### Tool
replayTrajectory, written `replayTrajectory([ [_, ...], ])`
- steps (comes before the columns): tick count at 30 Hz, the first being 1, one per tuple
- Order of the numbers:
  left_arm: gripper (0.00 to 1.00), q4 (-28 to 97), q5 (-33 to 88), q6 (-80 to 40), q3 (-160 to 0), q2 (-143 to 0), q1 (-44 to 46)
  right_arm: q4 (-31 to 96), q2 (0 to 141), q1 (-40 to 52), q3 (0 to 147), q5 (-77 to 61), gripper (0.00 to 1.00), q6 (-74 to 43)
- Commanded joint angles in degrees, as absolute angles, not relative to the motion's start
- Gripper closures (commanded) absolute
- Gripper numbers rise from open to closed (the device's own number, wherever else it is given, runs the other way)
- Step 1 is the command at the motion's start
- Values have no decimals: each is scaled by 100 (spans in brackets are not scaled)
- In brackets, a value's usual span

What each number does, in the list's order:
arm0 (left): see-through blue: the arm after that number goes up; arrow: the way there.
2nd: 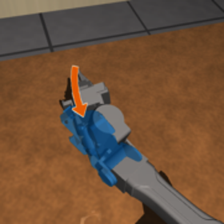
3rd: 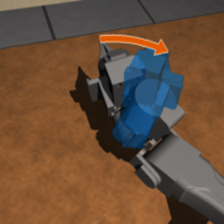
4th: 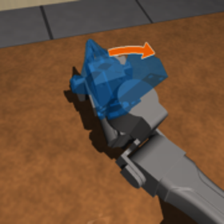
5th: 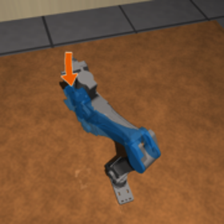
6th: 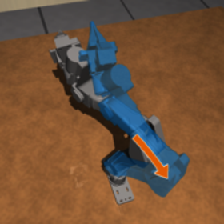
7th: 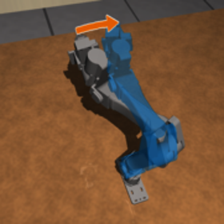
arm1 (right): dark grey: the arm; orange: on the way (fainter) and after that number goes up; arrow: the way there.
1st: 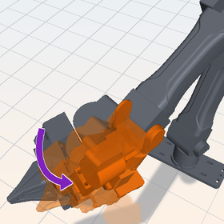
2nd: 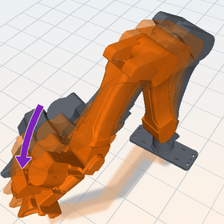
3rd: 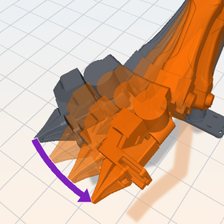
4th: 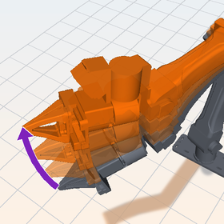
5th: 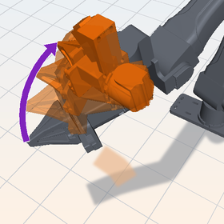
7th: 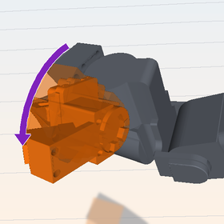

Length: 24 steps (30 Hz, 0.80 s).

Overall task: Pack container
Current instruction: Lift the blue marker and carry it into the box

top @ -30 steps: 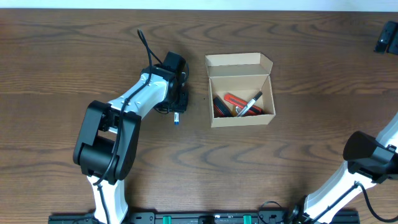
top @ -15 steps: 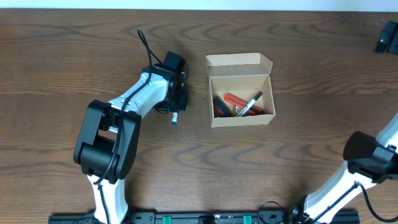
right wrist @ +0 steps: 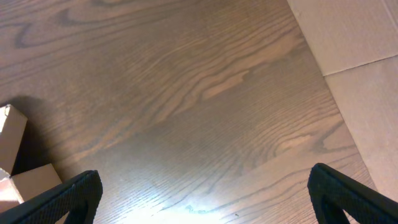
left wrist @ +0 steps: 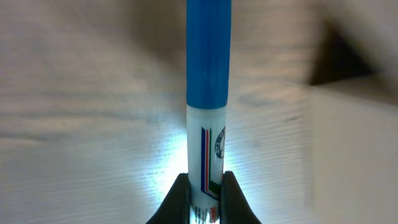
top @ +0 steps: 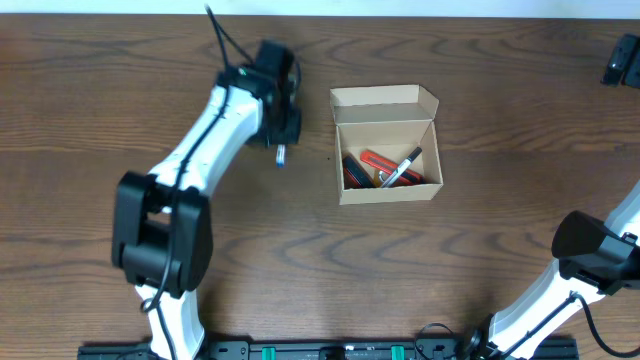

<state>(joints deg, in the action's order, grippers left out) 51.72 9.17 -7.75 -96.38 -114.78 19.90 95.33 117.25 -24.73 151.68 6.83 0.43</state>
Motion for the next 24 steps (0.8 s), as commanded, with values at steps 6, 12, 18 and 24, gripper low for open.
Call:
replayTrajectory([
  [6,94,6110,2274,137,-11347,-11126,2204,9542,11636,-2493,15246,661,1,-38],
  [12,94,6167,2318,318,-11539,-11142,2891,9539,11636,-2493,15246,661,1,-38],
  [18,94,6097,2451,539,-11539,-11371,3391,9542,11636,-2493,15246,661,1,-38],
  [24,94,6106,3026,537,-11539,-11817,3406,9539,11636,-2493,15246,661,1,-38],
])
